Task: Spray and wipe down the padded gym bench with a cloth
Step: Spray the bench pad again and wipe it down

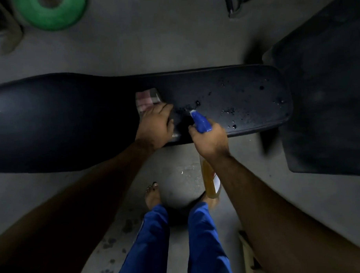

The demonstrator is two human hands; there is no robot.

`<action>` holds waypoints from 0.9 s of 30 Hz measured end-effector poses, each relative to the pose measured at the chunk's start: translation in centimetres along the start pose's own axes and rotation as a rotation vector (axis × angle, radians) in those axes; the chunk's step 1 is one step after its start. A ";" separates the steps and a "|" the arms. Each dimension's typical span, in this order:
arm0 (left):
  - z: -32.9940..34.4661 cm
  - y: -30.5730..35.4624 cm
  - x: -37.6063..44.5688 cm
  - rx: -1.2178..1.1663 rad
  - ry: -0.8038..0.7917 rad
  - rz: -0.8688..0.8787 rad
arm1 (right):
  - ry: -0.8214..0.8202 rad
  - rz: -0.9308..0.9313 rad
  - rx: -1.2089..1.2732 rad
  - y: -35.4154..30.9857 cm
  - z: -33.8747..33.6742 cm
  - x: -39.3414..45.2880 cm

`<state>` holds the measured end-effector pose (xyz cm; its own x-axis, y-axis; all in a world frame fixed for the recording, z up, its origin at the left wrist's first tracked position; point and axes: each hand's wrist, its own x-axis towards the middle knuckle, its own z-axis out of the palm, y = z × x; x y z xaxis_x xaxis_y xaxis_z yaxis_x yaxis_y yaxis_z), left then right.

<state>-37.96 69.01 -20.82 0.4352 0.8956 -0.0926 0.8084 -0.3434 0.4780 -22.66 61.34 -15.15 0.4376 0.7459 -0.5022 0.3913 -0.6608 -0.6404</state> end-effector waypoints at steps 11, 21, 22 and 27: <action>-16.0 -5.0 -5.9 -0.366 -0.413 -0.132 | -0.200 -0.302 0.315 -17.5 5.2 -5.3; -20.6 -13.8 -7.1 -0.447 -0.112 -0.274 | -0.479 -0.549 0.431 -25.9 13.1 -6.4; -20.4 -14.6 -7.0 -0.446 -0.082 -0.290 | -0.498 -0.563 0.430 -26.1 13.9 -6.1; -19.1 -16.4 -6.9 -0.514 -0.037 -0.345 | -0.561 -0.549 0.357 -25.1 16.0 -4.8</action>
<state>-61.77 73.88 -11.33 0.2034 0.9172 -0.3426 0.6150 0.1525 0.7736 -47.53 75.63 -5.95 -0.2403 0.9455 -0.2200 0.1110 -0.1984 -0.9738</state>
